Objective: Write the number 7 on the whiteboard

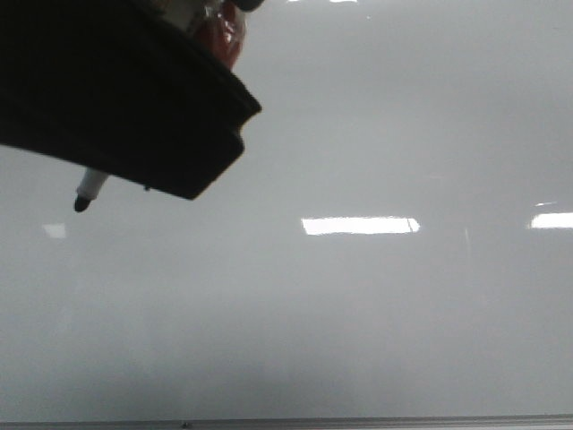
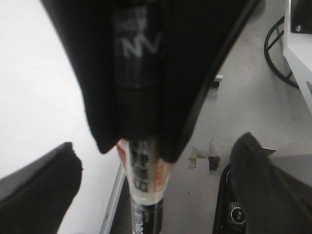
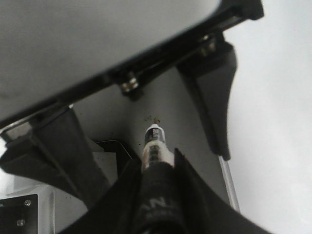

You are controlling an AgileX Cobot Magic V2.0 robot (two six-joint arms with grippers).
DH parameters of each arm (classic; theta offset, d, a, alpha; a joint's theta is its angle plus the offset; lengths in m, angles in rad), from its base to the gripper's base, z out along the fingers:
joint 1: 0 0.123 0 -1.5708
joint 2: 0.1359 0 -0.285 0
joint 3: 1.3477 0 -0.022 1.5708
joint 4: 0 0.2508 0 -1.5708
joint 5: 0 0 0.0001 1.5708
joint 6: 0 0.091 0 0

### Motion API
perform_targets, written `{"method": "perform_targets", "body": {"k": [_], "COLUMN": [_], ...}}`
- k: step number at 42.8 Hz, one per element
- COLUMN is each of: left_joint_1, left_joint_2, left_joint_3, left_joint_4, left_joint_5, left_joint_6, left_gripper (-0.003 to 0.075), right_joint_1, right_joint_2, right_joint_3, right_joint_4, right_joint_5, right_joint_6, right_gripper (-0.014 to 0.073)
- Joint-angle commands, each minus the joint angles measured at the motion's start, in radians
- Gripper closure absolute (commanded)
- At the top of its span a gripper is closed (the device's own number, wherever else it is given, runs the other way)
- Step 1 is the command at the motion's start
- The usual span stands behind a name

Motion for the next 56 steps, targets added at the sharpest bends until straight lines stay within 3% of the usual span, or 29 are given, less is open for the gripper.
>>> {"method": "perform_targets", "body": {"k": [1, 5, 10, 20, 27, 37, 42, 49, 56], "left_joint_1": [-0.005, -0.005, -0.001, 0.014, 0.014, 0.014, 0.014, 0.014, 0.014], "left_joint_2": [-0.021, -0.075, -0.191, -0.545, -0.737, -0.819, -0.819, -0.819, -0.819], "left_joint_3": [-0.033, -0.017, 0.045, 0.219, 0.332, 0.393, 0.393, 0.393, 0.393], "left_joint_4": [-0.025, -0.025, -0.027, -0.028, -0.056, -0.06, -0.06, -0.06, -0.06], "left_joint_5": [-0.053, -0.007, -0.059, -0.1, -0.098, -0.098, -0.098, -0.098, -0.098], "left_joint_6": [-0.02, -0.02, -0.021, -0.087, -0.096, -0.096, -0.096, -0.096, -0.096], "left_gripper": [0.007, 0.0181, 0.0295, 0.0562, 0.0728, 0.0741, 0.0741, 0.0741, 0.0741], "right_joint_1": [-0.007, -0.023, -0.077, -0.18, -0.196, -0.196, -0.196, -0.196, -0.196], "right_joint_2": [-0.022, -0.022, -0.022, -0.022, -0.022, 0.002, 0.084, 0.235, 0.346], "right_joint_3": [-0.034, -0.034, -0.032, -0.032, -0.032, -0.032, -0.044, -0.082, -0.126], "right_joint_4": [0.035, 0.027, 0.027, 0.037, 0.036, 0.052, 0.089, 0.24, 0.272], "right_joint_5": [-0.051, -0.051, -0.05, -0.095, -0.121, -0.262, -0.41, -0.656, -0.71], "right_joint_6": [-0.013, -0.005, 0.019, 0.042, 0.042, 0.042, 0.042, 0.041, 0.041], "right_gripper": [0.0662, 0.0661, 0.0661, 0.0661, 0.0661, 0.0661, 0.0661, 0.0661, 0.0661]}}
